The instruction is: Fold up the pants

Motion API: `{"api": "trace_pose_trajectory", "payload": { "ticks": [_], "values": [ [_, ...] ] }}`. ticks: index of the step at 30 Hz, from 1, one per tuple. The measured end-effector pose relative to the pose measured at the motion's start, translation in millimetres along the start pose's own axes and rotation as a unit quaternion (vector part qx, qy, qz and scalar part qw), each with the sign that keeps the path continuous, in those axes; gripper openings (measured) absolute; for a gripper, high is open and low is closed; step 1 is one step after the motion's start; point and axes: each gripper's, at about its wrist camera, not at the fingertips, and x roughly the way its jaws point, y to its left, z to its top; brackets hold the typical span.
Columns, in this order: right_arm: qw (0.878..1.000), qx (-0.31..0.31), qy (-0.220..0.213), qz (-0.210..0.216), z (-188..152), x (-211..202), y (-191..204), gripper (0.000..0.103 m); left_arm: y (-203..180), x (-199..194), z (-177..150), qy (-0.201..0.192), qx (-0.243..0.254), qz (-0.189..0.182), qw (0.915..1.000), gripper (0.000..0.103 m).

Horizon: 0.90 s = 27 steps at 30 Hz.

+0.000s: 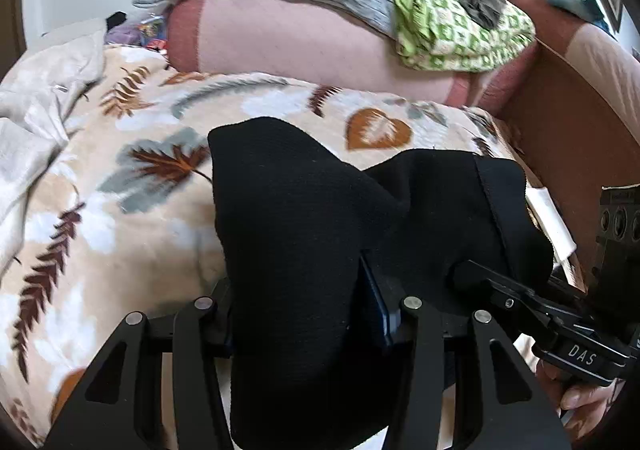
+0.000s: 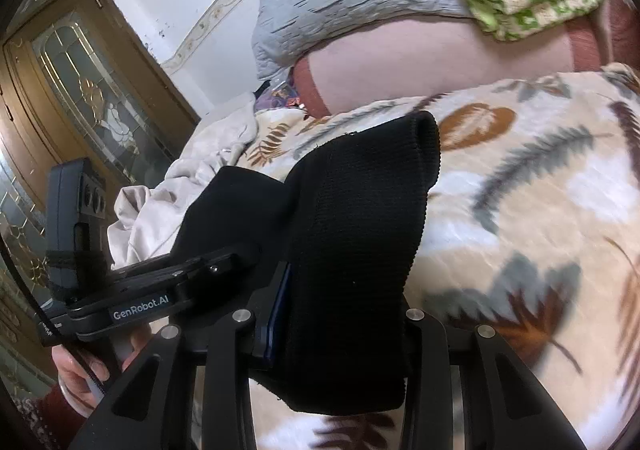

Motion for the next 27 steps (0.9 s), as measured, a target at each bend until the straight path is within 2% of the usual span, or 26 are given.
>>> {"api": "trace_pose_trajectory", "payload": {
  "ticks": [7,11,12,13,14,15,17,20,23,27],
  "values": [
    [1.0,0.001,0.014,0.023,22,45,1,0.036,25,16,15,-0.001,-0.01,0.018,0.9998,0.048],
    [0.999,0.017,0.036,0.021,23,74,-13,0.04,45,44,15,0.024,-0.036,0.014,0.9989,0.048],
    [0.999,0.02,0.046,0.011,22,84,-18,0.044,51,53,13,0.035,-0.047,0.013,0.9982,0.048],
    [0.998,0.022,0.058,-0.016,20,94,-25,0.044,59,65,9,0.052,-0.059,0.019,0.9967,0.048],
    [0.996,0.021,0.066,-0.053,17,102,-31,0.046,65,73,5,0.058,-0.065,0.024,0.9959,0.054],
    [0.996,0.02,0.066,-0.057,16,104,-33,0.054,69,77,2,0.056,-0.073,0.02,0.9956,0.056],
    [0.996,0.026,0.06,-0.055,14,97,-40,0.057,75,77,0,0.049,-0.081,0.012,0.9954,0.063],
    [0.996,0.003,0.048,-0.077,14,79,-34,0.06,71,67,4,0.042,-0.071,0.029,0.9962,0.063],
    [0.994,-0.038,0.024,-0.095,21,60,-19,0.06,64,51,11,0.016,-0.054,0.059,0.9967,0.063],
    [0.992,-0.081,-0.007,-0.092,31,40,9,0.06,63,39,19,-0.002,-0.059,0.06,0.9965,0.063]
  ]
}}
